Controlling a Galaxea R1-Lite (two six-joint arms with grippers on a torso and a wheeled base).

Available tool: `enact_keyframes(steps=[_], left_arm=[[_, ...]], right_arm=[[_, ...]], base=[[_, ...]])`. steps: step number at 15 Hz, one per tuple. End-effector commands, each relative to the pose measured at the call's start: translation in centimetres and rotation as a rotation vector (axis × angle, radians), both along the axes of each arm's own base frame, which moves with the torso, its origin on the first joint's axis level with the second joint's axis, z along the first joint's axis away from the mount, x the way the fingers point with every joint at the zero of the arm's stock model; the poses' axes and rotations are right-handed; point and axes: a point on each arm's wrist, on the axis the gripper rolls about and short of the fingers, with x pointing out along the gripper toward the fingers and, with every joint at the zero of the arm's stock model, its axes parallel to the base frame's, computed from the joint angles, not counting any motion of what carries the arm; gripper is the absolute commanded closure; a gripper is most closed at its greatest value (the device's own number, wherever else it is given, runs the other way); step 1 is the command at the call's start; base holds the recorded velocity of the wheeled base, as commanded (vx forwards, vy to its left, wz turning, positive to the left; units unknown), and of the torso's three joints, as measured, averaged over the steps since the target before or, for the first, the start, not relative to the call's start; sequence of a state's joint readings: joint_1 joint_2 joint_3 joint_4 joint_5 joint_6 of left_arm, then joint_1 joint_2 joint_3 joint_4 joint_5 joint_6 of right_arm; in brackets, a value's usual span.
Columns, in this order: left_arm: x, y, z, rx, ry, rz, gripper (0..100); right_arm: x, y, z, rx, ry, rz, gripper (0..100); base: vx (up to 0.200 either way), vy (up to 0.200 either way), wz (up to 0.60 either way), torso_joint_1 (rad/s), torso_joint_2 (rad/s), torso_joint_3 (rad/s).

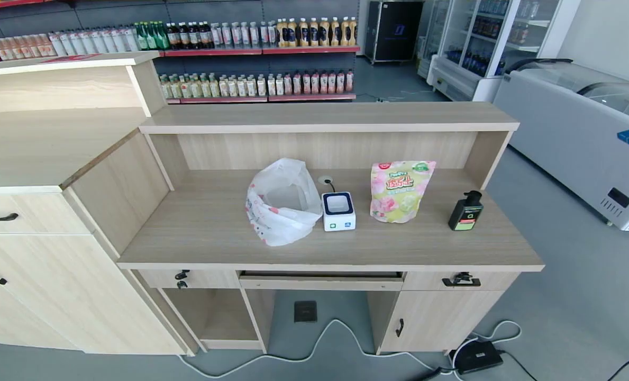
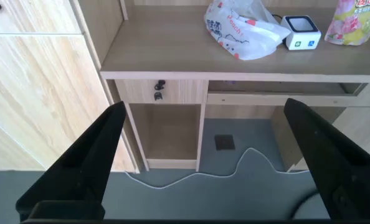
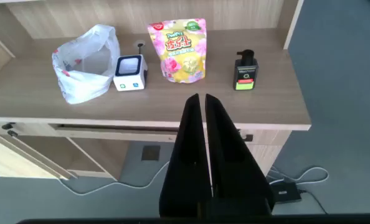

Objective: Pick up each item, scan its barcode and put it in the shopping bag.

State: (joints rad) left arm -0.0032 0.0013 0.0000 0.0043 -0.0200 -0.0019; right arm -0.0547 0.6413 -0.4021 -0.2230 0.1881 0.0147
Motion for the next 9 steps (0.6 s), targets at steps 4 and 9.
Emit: enact_keyframes(steps=[4, 9], left_arm=[[0.0, 0.0, 0.0, -0.003, 0.001, 0.000, 0], [0.0, 0.0, 0.0, -0.006, 0.001, 0.000, 0]], right_arm=[[13.8, -1.8, 4.7, 0.100, 0.122, -0.193, 100], [20.5, -0.5, 6.9, 0.193, 0.104, -0.292, 100]], base=[[0.200, 0.000, 0.00, 0.006, 0.00, 0.001], [0.040, 0.000, 0.00, 0.000, 0.00, 0.000]])
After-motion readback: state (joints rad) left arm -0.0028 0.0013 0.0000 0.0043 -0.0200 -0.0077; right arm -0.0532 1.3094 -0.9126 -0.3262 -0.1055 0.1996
